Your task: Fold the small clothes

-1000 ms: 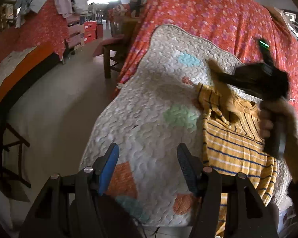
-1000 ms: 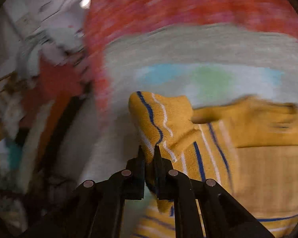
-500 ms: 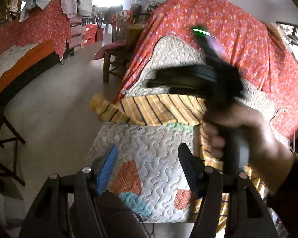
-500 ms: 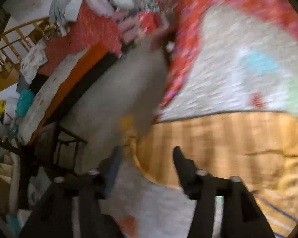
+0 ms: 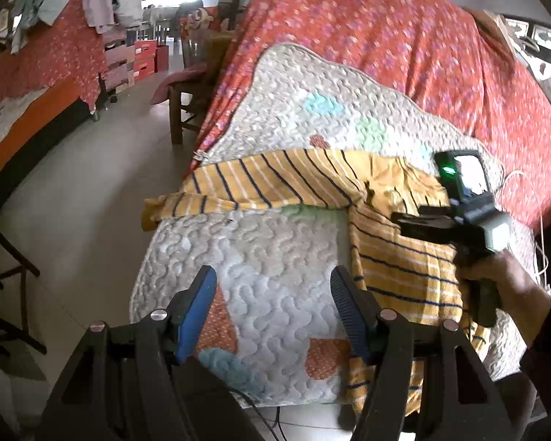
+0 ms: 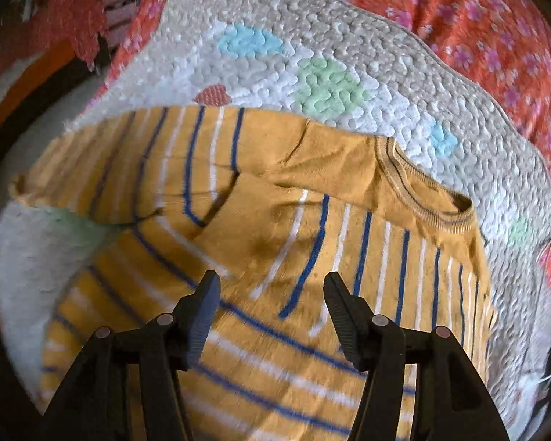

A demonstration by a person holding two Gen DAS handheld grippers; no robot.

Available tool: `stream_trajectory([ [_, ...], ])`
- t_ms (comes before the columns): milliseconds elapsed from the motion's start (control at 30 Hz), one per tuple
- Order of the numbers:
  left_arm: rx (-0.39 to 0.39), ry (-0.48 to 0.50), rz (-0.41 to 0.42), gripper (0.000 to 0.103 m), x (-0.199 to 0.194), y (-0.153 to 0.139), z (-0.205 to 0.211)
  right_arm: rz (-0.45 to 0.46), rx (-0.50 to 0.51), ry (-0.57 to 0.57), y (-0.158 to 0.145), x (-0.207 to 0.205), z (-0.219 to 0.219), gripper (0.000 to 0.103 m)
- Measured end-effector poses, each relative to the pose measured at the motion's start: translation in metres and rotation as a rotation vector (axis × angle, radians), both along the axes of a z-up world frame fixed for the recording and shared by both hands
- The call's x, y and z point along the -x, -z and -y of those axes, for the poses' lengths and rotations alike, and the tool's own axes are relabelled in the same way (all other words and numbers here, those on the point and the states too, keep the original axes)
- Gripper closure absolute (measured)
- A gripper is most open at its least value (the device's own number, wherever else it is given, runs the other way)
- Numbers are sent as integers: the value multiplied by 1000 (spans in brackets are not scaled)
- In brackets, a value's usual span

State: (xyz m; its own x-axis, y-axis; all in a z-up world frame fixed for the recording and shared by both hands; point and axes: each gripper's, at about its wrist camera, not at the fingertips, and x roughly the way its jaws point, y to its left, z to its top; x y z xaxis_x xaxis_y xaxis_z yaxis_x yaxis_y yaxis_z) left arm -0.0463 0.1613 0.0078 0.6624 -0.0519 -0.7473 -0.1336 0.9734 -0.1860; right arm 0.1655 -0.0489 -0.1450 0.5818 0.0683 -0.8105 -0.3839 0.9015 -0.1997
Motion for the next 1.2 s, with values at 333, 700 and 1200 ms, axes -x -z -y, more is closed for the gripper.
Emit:
stream_trajectory([
  [333, -73, 68, -32, 39, -14, -7, 33, 91, -211, 244, -40, -17, 97, 95],
  [700, -48, 72, -100, 39, -51, 13, 59, 195, -63, 1116, -47, 38, 447, 94],
  [1200, 128, 196, -307, 39, -29, 101, 92, -216, -813, 706, 58, 194, 348, 44],
])
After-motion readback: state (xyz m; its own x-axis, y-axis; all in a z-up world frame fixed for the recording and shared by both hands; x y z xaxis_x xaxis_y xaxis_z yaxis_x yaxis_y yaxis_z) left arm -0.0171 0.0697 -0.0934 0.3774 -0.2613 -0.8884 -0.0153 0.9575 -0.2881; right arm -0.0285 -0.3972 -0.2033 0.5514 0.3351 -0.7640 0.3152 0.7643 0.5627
